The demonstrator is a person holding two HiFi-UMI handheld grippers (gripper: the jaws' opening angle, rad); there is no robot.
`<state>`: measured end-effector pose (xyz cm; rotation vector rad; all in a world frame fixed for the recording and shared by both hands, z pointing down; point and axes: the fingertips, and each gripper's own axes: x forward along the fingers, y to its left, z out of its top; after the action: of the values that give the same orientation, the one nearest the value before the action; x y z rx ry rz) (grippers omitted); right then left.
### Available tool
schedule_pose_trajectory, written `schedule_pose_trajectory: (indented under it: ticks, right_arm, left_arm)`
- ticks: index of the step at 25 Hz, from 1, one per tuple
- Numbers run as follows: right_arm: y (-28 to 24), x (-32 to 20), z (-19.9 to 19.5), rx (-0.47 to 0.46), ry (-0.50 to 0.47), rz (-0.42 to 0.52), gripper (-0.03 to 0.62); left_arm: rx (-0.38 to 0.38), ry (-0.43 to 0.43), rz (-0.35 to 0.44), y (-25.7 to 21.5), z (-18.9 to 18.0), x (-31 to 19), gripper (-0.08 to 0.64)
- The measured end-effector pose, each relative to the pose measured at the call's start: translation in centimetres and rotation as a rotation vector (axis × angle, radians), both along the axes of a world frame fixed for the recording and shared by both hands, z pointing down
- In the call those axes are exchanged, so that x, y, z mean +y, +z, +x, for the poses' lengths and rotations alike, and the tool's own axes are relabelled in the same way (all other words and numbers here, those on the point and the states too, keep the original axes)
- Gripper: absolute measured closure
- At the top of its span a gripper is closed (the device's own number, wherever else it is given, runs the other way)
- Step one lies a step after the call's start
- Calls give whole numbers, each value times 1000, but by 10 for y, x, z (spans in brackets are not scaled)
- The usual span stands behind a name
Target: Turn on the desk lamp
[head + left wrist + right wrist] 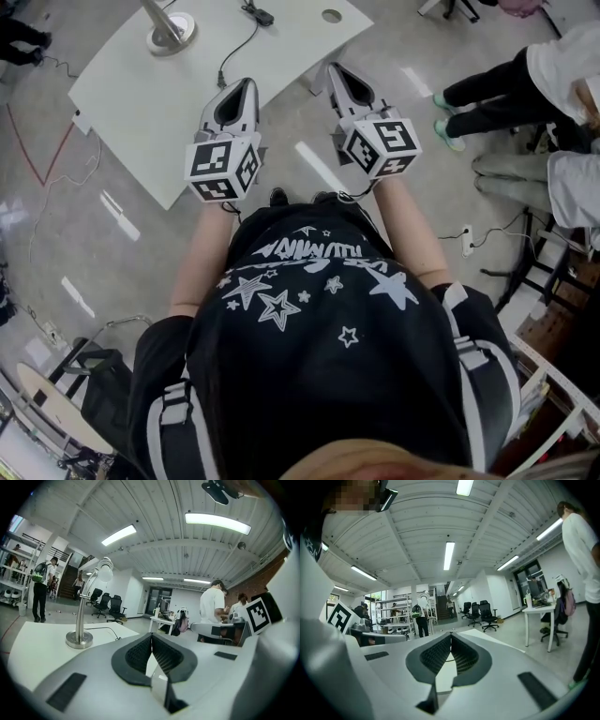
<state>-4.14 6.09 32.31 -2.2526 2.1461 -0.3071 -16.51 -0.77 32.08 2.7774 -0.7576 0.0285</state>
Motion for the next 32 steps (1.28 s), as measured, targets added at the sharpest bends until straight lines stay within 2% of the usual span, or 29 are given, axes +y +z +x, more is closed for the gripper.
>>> schedule_pose_trajectory:
  ticks: [6,17,23,32]
  right_arm:
    - [18,-6,39,-31,-7,3,586]
    - [14,-113,98,-48,-209,15,586]
    - [19,-164,128,-53,-329,3,586]
    - [29,-212,155,-69,-484,-8,586]
  left_arm:
    - [-32,-24,1,16,29,-5,548]
    - [-45,-216,16,8,71,-71,548]
    - [-63,-338,-6,17,94,-100,549]
    - [-101,-474,-32,33,130,-124,548]
